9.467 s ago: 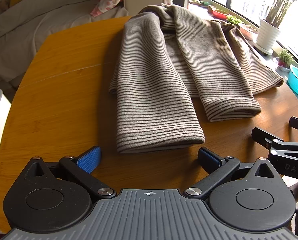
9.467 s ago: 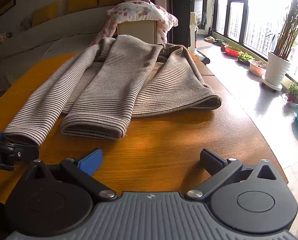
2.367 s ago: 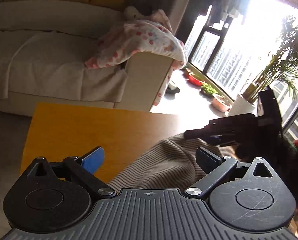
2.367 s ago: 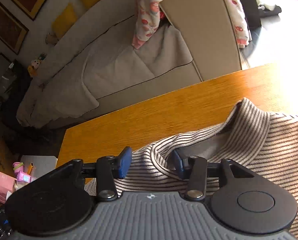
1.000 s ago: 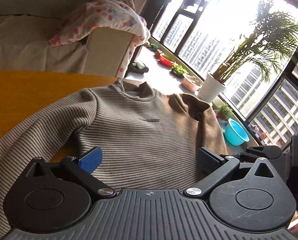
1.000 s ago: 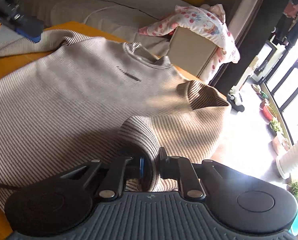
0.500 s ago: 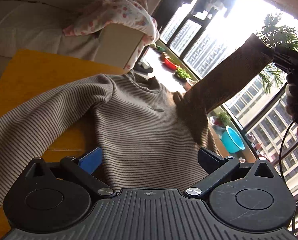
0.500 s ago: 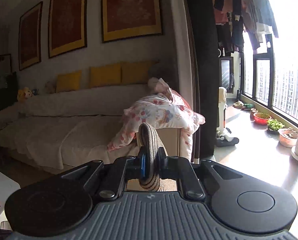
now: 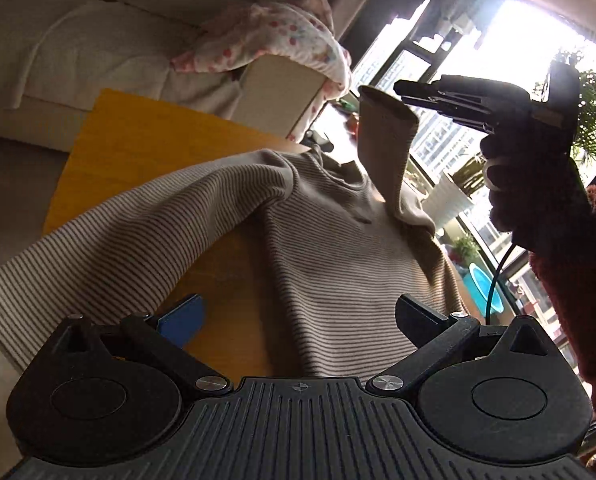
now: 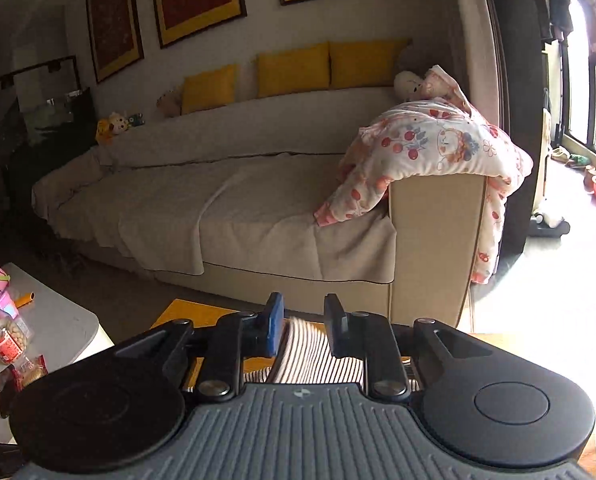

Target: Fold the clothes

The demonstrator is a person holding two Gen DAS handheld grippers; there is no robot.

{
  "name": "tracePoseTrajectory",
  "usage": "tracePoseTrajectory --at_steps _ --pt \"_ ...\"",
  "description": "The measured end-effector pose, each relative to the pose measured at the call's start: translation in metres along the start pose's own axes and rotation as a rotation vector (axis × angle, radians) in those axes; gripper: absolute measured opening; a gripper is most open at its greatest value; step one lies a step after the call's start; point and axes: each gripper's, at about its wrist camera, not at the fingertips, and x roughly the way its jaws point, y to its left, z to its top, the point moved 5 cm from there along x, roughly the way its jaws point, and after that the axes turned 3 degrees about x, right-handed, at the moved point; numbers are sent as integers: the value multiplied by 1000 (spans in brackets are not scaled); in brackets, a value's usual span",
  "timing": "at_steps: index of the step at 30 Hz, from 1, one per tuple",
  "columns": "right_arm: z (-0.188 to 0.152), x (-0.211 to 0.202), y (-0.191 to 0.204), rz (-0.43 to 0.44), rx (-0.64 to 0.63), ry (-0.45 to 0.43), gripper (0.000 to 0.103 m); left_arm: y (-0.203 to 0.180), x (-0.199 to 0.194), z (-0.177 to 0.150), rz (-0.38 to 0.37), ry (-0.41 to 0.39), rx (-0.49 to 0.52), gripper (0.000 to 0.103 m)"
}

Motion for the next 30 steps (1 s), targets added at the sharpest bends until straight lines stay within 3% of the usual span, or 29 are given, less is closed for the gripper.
tracePoseTrajectory --at_steps 3,7,12,18,20,22,24,28,30 --pt "-7 -3 -1 -19 -5 -1 42 18 -18 5 48 -24 1 103" --pt "-23 -15 -4 -63 -57 5 56 58 -40 11 105 -39 -98 103" --pt "-42 -30 -8 -68 -77 24 61 114 -54 7 146 -37 -361 103" --pt "-58 -34 1 -43 -101 49 64 137 -36 -7 173 -8 -476 103" --pt "-63 -35 5 -34 -116 57 64 137 -30 -7 185 -13 -468 92" --pt "-70 -38 14 -21 -151 56 64 133 -31 2 249 -27 -394 48" --pt "-77 -44 29 -1 -206 44 64 124 -35 14 292 -54 -301 25" --pt "-101 -58 75 89 -344 2 64 92 -39 42 218 -104 -170 18" --pt "-118 -63 103 150 -418 -18 64 75 -37 56 156 -114 -156 18"
